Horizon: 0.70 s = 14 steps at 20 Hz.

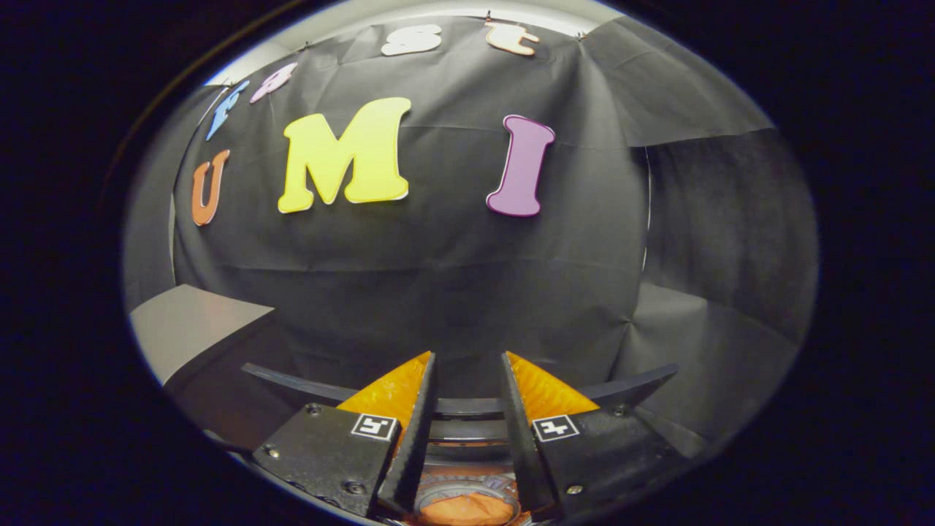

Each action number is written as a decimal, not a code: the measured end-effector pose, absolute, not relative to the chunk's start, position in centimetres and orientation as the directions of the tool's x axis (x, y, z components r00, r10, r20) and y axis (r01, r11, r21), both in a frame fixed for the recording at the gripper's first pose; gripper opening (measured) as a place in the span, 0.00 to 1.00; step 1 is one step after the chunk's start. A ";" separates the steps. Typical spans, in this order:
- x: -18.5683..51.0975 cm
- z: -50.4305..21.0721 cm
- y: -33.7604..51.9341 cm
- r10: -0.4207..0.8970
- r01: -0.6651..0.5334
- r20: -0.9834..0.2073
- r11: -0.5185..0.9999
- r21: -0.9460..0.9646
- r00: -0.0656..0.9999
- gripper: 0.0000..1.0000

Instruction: Put the clothes into the washing machine and then close the washing machine lid.

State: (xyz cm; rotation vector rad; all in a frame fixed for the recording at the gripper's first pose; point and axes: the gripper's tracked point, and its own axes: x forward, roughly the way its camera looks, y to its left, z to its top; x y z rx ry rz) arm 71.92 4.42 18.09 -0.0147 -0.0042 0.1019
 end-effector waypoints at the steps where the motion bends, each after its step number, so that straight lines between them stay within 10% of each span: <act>1: 71.7 18.0 4.4 0.103 -0.103 0.001 0.995 -0.017 0.995 0.54; 14: 69.3 15.9 3.7 0.094 -0.094 0.003 0.996 -0.013 0.996 0.54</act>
